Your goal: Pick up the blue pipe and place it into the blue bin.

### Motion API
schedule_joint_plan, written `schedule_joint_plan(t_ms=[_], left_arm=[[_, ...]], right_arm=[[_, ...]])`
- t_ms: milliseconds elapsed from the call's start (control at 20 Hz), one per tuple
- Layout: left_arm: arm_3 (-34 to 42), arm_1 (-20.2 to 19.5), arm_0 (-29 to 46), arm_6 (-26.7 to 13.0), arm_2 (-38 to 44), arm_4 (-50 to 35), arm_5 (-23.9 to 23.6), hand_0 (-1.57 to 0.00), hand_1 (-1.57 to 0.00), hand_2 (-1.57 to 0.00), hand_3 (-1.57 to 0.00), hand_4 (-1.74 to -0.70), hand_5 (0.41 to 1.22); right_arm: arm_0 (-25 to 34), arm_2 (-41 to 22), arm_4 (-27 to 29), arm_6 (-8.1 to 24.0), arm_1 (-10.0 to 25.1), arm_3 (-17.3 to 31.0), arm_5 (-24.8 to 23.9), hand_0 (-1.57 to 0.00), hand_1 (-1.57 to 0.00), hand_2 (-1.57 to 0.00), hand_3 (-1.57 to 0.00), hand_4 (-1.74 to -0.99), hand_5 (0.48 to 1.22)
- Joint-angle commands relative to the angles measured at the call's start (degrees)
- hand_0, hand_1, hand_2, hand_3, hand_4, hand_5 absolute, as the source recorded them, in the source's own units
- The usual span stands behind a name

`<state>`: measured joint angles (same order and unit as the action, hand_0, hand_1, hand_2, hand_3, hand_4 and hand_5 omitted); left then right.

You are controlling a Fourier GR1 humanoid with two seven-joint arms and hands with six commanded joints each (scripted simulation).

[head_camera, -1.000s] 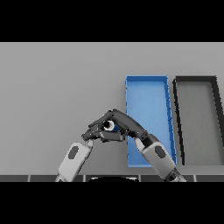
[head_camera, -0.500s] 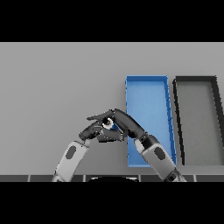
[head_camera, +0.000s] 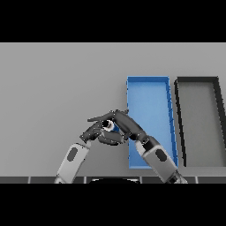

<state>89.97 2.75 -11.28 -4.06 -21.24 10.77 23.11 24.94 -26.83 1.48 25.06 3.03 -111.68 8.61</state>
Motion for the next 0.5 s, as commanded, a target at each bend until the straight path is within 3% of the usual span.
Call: schedule_joint_plan(t_ms=[0,200,300,450], left_arm=[[-0.2,0.31,0.27,0.37,-0.47,0.55,-0.33,-0.04,-0.04,-0.04,-0.03,-0.94,0.495],[-0.14,-0.12,0.32,-0.67,-0.48,0.83,-0.16,-0.02,-0.01,-0.01,-0.01,-0.91,0.47],[0.73,-0.49,0.59,-1.02,-0.33,0.37,0.2,-0.01,-0.01,-0.01,-0.01,-0.91,0.456],[0.45,-0.25,0.27,-1.51,-0.39,-0.16,0.85,0.0,0.0,0.0,0.0,-0.91,0.441]], right_arm=[[0.18,0.54,1.47,0.47,-0.75,0.3,-0.28,-1.57,-1.57,-1.57,-1.57,-1.741,1.22],[3.88,4.6,9.05,4.52,-1.71,-1.5,-2.43,-1.57,-1.57,-1.57,-1.57,-1.741,1.221],[9.26,8.25,13.6,7.93,-1.09,-2.58,-4.46,-1.57,-1.57,-1.57,-1.57,-1.741,1.221],[17.79,13.47,20.9,9.71,3.22,-1.09,-5.76,-1.57,-1.57,-1.57,-1.57,-1.741,1.221]])
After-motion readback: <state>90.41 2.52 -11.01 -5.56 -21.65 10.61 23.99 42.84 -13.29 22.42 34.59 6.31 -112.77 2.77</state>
